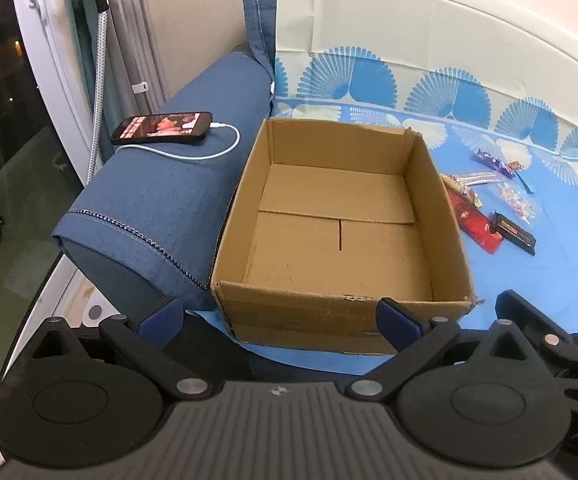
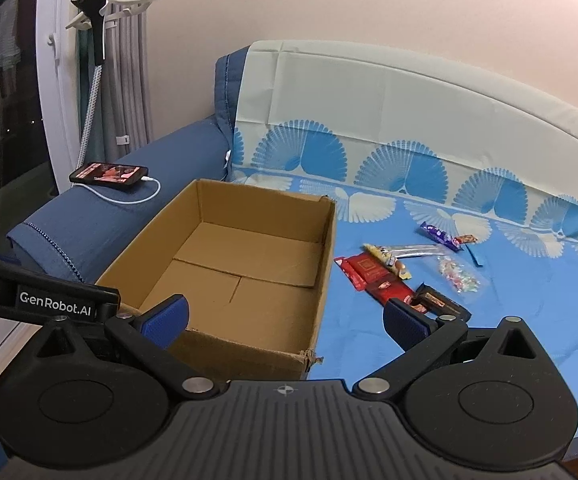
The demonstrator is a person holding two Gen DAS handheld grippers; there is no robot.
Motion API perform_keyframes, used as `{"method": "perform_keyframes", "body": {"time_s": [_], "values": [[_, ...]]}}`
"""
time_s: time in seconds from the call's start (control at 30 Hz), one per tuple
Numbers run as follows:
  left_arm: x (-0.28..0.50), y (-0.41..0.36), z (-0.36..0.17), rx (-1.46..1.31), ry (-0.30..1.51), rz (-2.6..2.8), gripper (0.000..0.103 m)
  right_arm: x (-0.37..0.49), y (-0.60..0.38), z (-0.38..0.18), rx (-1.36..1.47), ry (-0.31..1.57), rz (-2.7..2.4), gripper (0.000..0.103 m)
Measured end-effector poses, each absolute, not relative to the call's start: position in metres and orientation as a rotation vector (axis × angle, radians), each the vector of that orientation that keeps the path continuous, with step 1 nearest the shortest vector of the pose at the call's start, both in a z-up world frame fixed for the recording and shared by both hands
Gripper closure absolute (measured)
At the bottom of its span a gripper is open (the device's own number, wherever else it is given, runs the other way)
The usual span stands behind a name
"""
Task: Organize snacks
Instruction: 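Move both tools from the box toward the snacks on the bed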
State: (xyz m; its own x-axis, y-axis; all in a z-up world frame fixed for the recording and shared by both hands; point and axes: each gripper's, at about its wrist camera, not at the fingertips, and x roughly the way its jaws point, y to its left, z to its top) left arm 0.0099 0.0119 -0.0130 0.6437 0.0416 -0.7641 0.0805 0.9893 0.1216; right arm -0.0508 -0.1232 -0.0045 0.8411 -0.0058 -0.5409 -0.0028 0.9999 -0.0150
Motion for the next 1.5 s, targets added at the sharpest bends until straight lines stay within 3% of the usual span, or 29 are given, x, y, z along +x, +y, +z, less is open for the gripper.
{"method": "perform_keyframes", "body": {"time_s": [0.97, 1.5], "values": [[0.019, 0.005, -0.029, 0.203, 0.905, -0.021, 0.000, -0.040, -0.131, -0.017, 0.009, 0.626, -0.003, 0.000], [0.032, -0.031, -0.054, 0.326, 0.975, -0.075, 0.000, -0.024, -0.178, -0.041, 0.181, 0.662, -0.045, 0.000]]}}
